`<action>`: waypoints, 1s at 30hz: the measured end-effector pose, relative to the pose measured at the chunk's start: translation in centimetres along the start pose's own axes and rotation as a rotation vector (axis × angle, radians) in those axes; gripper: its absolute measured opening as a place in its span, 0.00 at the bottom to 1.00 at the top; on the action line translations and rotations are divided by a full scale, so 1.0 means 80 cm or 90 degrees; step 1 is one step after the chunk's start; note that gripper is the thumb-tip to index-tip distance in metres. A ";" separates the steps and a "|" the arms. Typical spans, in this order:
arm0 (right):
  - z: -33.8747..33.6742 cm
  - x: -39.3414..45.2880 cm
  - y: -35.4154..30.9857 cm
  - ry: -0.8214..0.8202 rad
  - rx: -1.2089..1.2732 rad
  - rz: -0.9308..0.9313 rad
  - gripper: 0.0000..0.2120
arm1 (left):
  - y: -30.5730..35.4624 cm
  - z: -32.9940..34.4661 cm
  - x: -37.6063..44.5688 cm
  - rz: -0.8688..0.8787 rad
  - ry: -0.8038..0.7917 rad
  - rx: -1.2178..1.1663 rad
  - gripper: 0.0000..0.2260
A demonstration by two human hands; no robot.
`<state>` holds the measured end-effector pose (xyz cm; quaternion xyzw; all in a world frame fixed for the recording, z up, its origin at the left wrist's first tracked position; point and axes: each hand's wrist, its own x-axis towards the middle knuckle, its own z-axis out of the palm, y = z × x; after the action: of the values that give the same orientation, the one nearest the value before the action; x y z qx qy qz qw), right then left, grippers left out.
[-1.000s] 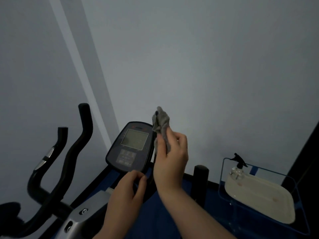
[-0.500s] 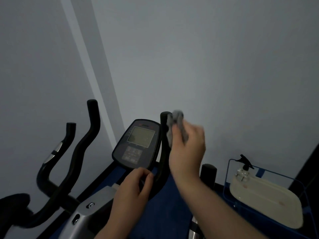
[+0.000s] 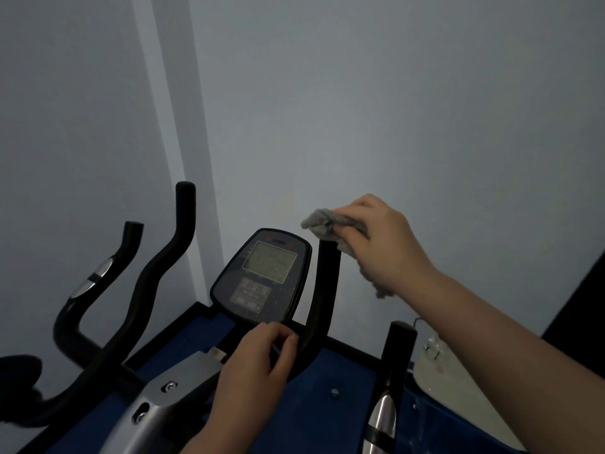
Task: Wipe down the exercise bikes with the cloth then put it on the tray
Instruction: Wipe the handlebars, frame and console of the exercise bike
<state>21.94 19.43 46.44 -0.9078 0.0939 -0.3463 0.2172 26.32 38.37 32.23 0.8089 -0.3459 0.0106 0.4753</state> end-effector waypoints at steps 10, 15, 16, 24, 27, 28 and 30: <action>-0.007 0.007 -0.005 0.025 -0.019 0.001 0.08 | 0.004 -0.001 -0.001 -0.031 -0.006 -0.024 0.05; 0.049 -0.024 -0.041 -0.068 -0.439 -0.159 0.11 | 0.006 -0.001 -0.001 -0.038 -0.005 -0.029 0.05; 0.059 -0.044 -0.037 -0.128 -0.487 -0.182 0.11 | 0.006 -0.002 -0.001 -0.036 -0.004 -0.030 0.05; 0.036 -0.022 -0.028 -0.093 -0.532 -0.214 0.11 | 0.000 0.002 -0.004 -0.027 0.027 -0.005 0.04; 0.049 -0.041 -0.020 -0.126 -0.551 -0.197 0.08 | 0.003 -0.002 -0.006 -0.018 0.030 0.000 0.04; 0.056 -0.056 -0.020 -0.102 -0.462 -0.139 0.07 | 0.003 -0.004 -0.006 -0.013 0.025 -0.005 0.05; 0.075 -0.090 -0.025 -0.123 -0.261 -0.029 0.10 | 0.002 -0.010 -0.011 0.004 0.006 -0.010 0.05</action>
<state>20.65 25.48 39.13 -0.9638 0.1203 -0.2363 0.0285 25.85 39.43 32.50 0.8039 -0.3463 0.0129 0.4834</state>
